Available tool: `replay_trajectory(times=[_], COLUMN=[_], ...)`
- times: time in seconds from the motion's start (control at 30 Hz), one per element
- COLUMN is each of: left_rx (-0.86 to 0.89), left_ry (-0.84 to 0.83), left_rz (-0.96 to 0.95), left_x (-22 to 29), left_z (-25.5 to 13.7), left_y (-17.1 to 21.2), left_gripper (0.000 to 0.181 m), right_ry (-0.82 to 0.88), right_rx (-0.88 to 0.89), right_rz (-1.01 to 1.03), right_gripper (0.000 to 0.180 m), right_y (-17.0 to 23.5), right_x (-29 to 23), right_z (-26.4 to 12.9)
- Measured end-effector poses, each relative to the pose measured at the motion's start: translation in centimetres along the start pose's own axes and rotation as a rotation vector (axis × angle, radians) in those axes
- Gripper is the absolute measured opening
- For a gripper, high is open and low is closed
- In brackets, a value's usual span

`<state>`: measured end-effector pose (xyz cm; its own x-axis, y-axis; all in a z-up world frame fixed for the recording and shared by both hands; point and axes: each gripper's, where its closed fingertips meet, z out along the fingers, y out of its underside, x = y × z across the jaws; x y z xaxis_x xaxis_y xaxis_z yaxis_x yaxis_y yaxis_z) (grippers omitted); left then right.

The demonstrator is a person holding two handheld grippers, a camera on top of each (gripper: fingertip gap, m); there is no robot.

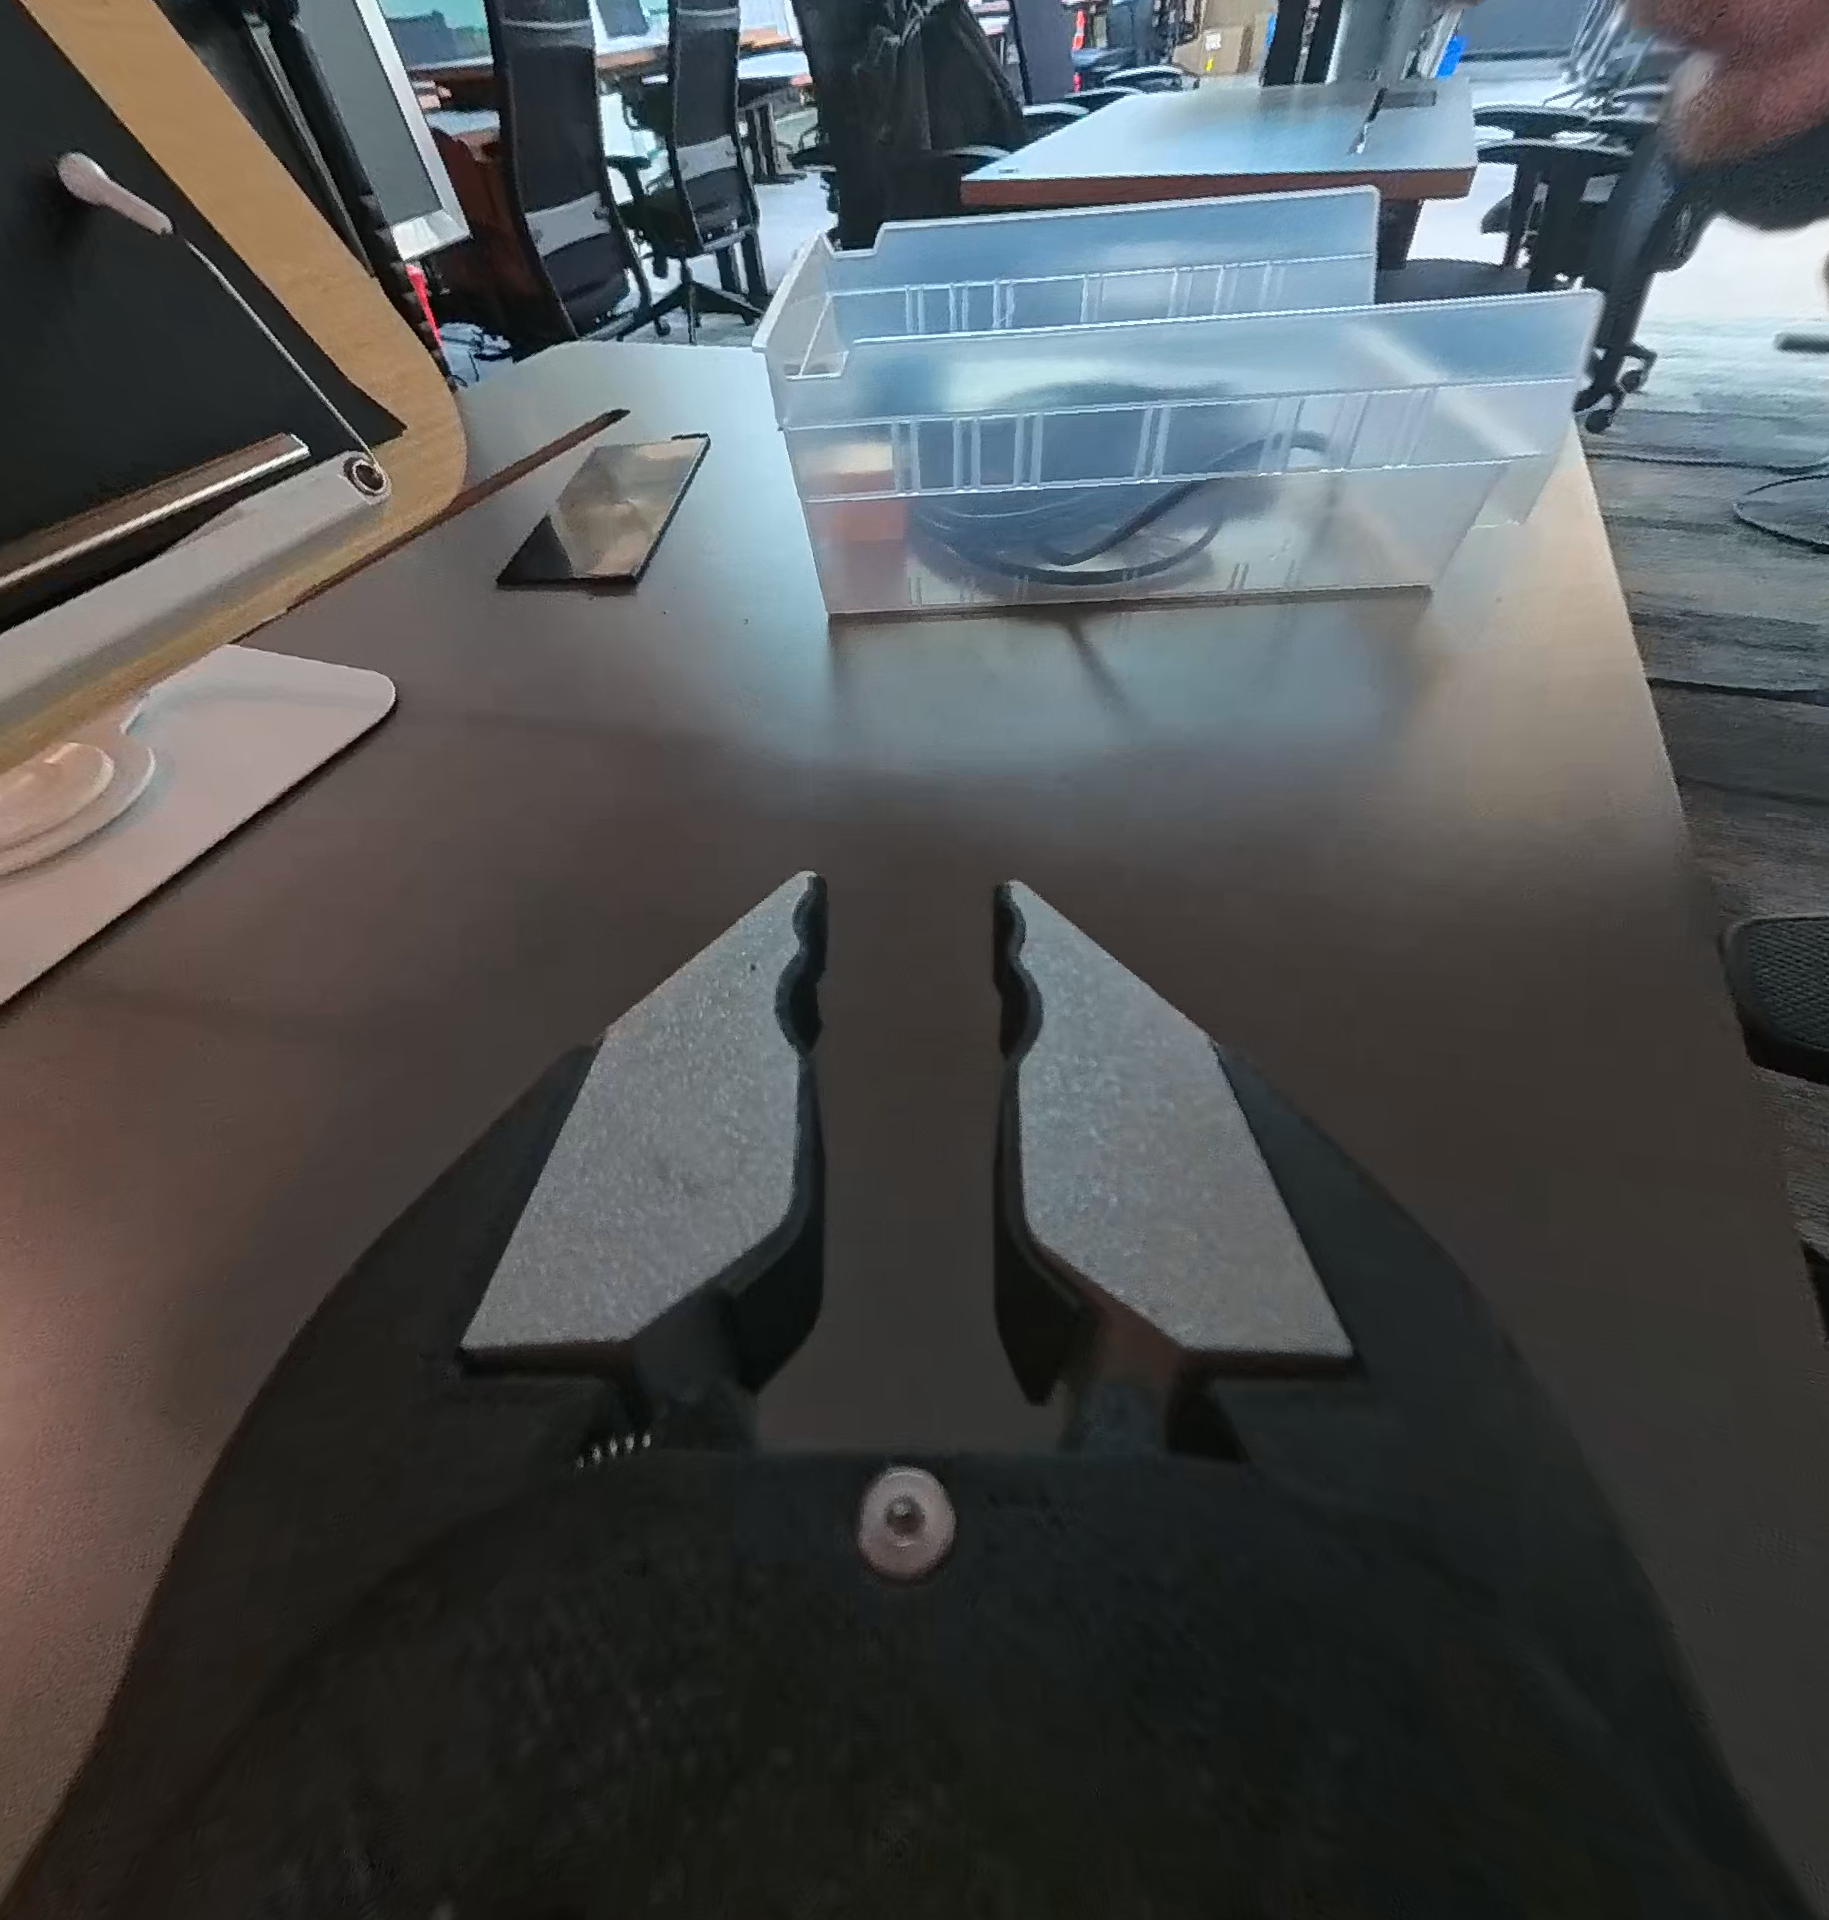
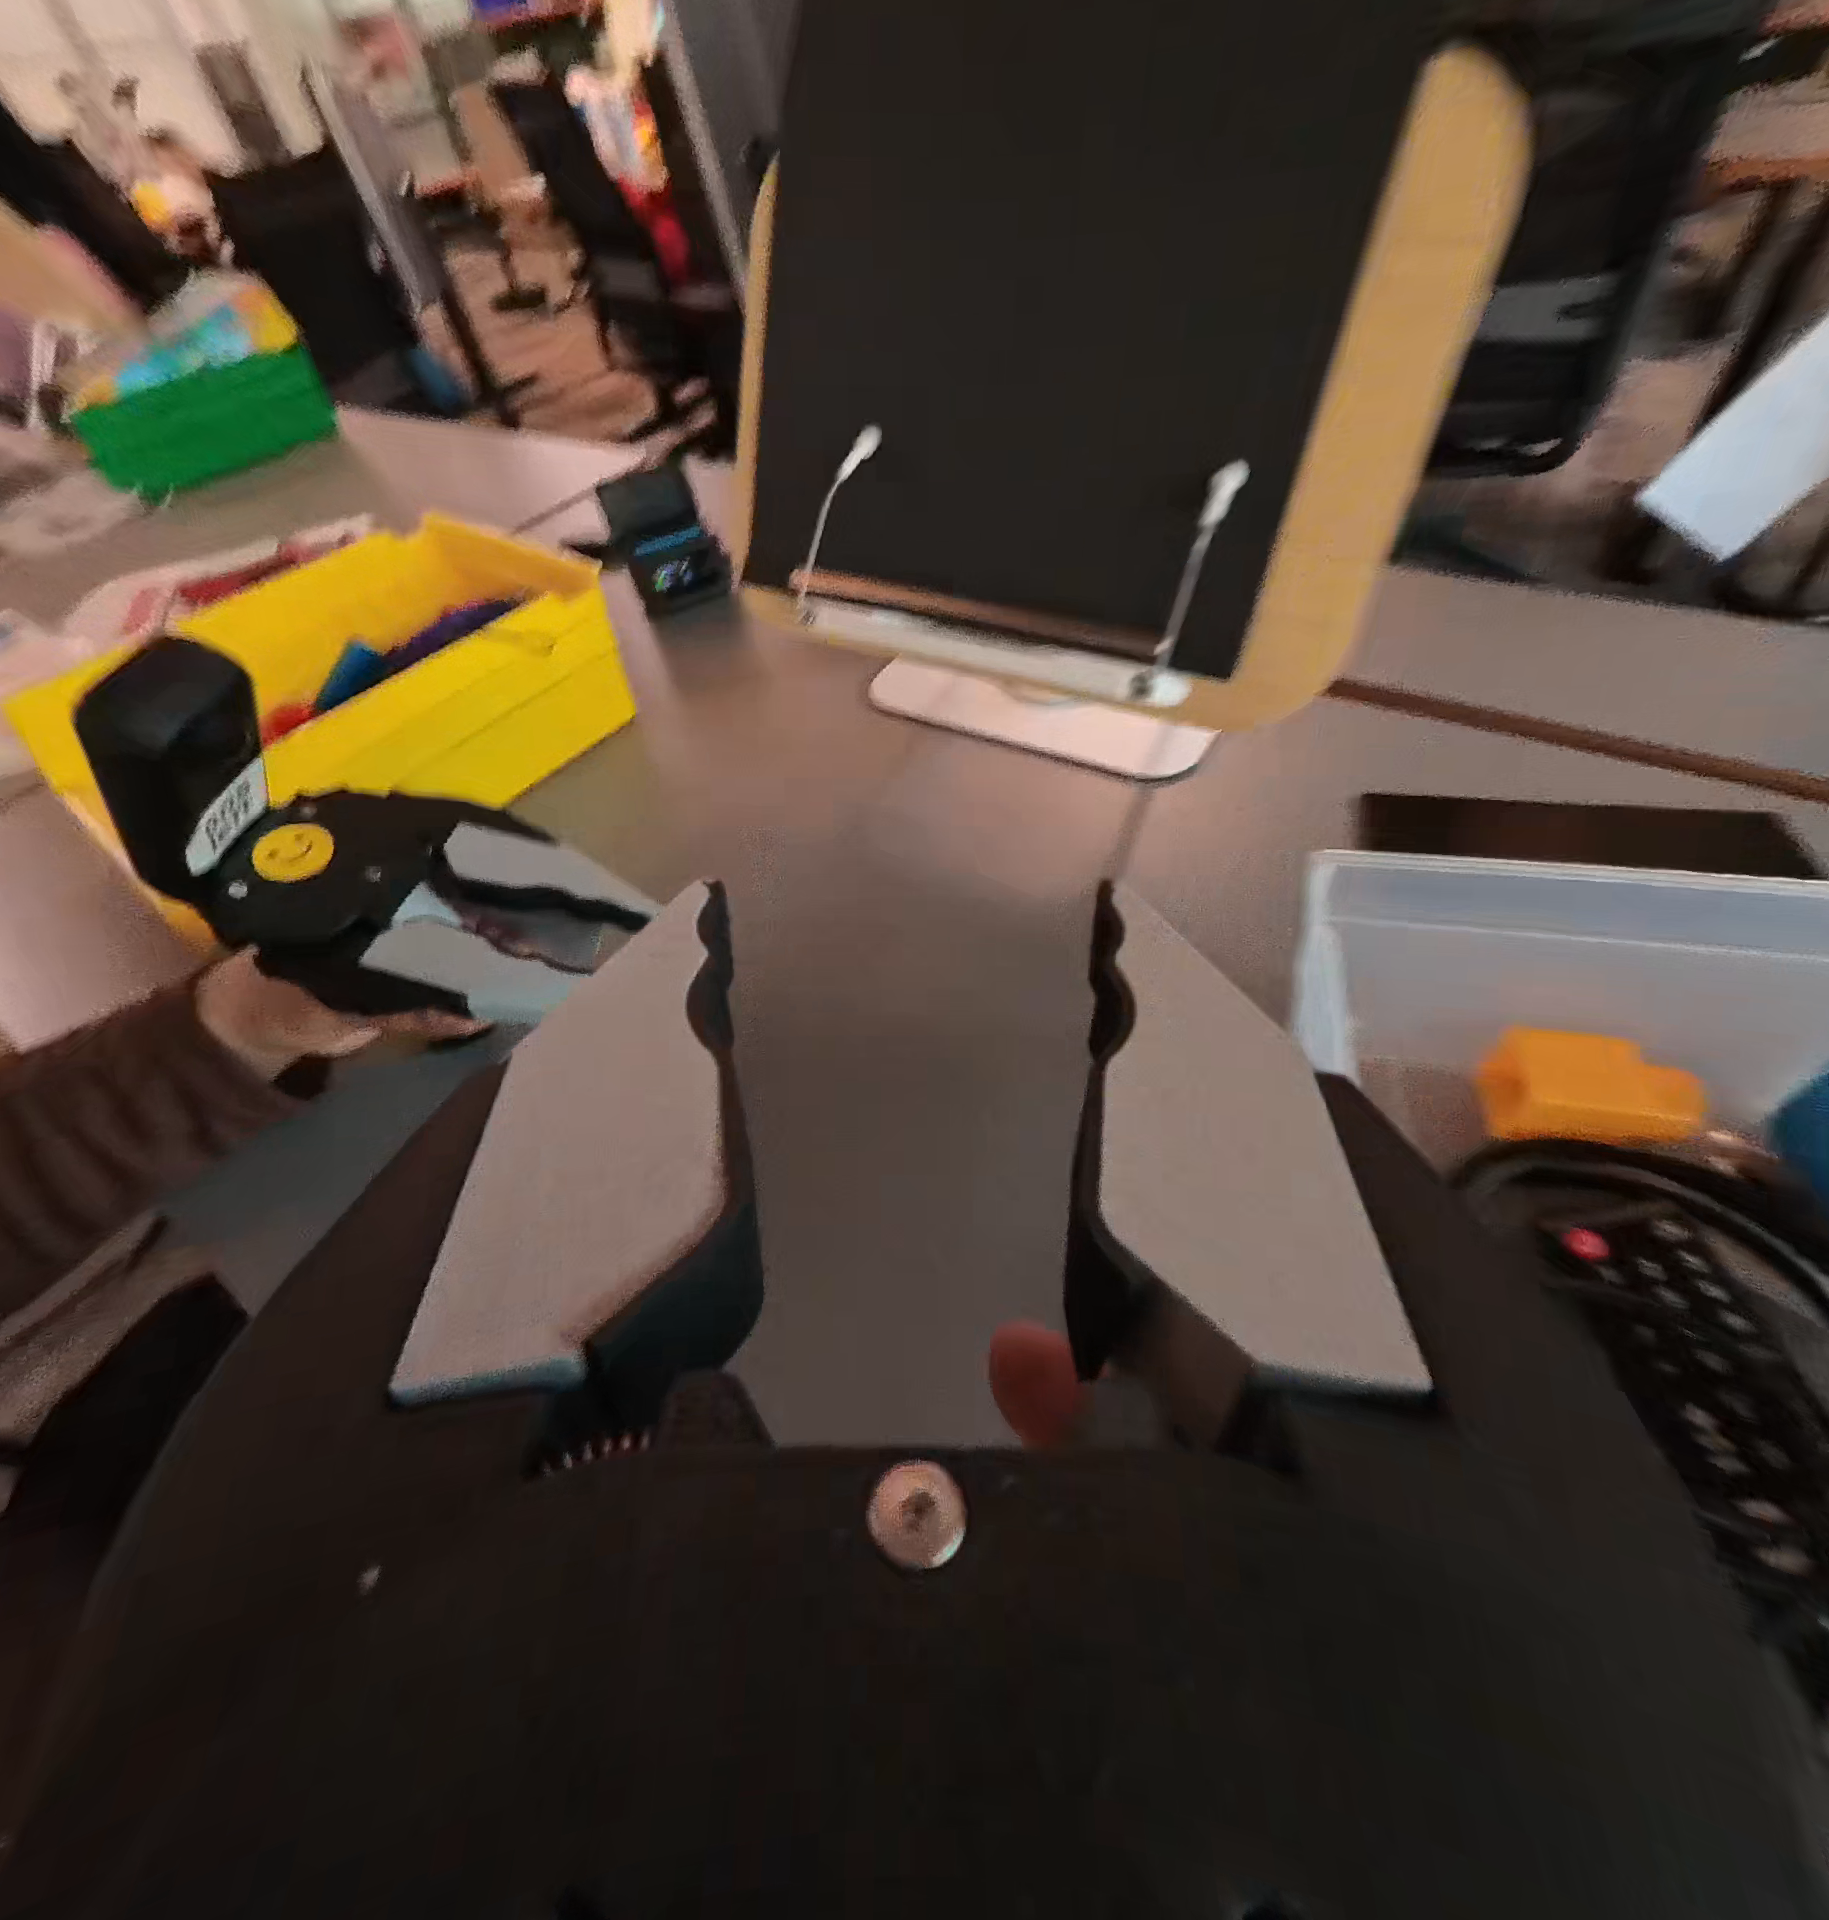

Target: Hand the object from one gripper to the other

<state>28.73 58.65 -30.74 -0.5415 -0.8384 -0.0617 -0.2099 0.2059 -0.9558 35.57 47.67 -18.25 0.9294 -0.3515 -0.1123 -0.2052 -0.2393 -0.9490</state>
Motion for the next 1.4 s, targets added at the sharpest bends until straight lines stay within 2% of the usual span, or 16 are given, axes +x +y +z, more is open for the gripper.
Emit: replay_trajectory(times=[0.03,0.1,0.17,0.3,0.5,0.6,0.67,0.87,1.0,1.13,1.27,1.33,1.4], left_rx=[0.006,0.025,0.061,0.078,0.066,0.052,0.031,-0.001,0.012,0.105,0.216,0.215,0.170], left_ry=[0.004,-0.008,-0.038,-0.079,-0.091,-0.070,-0.051,0.069,0.082,-0.003,-0.377,-0.520,-0.591], left_rz=[0.010,0.027,0.038,0.012,-0.001,-0.013,-0.031,-0.077,-0.036,-0.078,-0.089,-0.151,-0.224], left_x=[0.1,0.2,-0.1,-1.1,-1.4,-1.0,-0.6,3.1,5.1,3.5,-5.6,-10.6,-14.8], left_z=[-0.1,-0.3,-0.6,-1.0,-1.0,-0.8,-0.7,-1.8,-5.7,-12.4,-22.4,-27.0,-29.9], left_y=[-0.1,-0.3,-0.8,-0.9,-0.7,-0.5,-0.2,-0.2,-2.0,-6.8,-10.9,-10.5,-8.5], left_gripper=[0.028,0.032,0.033,0.035,0.031,0.032,0.040,0.060,0.061,0.060,0.047,0.039,0.041], right_ry=[-0.024,-0.103,-0.169,-0.074,0.008,-0.070,-0.115,-0.068,-0.088,-0.066,-0.059,-0.061,-0.065], right_rx=[-0.047,-0.122,-0.145,-0.127,-0.063,-0.088,-0.090,-0.113,-0.116,-0.125,-0.121,-0.122,-0.123], right_rz=[-0.013,-0.055,-0.132,-0.131,-0.211,-0.162,-0.146,-0.198,-0.173,-0.174,-0.169,-0.166,-0.163], right_gripper=[0.071,0.093,0.083,0.077,0.073,0.076,0.082,0.087,0.089,0.085,0.082,0.081,0.081], right_y=[1.0,3.0,4.8,6.7,8.8,9.8,10.0,10.6,10.7,10.9,10.8,10.8,10.8], right_x=[-0.9,-3.1,-4.7,-2.9,-0.7,-1.8,-2.7,-2.2,-2.5,-2.1,-2.0,-2.1,-2.2], right_z=[1.6,4.8,7.7,11.7,13.4,13.7,13.9,14.1,14.2,14.2,14.1,14.2,14.2])
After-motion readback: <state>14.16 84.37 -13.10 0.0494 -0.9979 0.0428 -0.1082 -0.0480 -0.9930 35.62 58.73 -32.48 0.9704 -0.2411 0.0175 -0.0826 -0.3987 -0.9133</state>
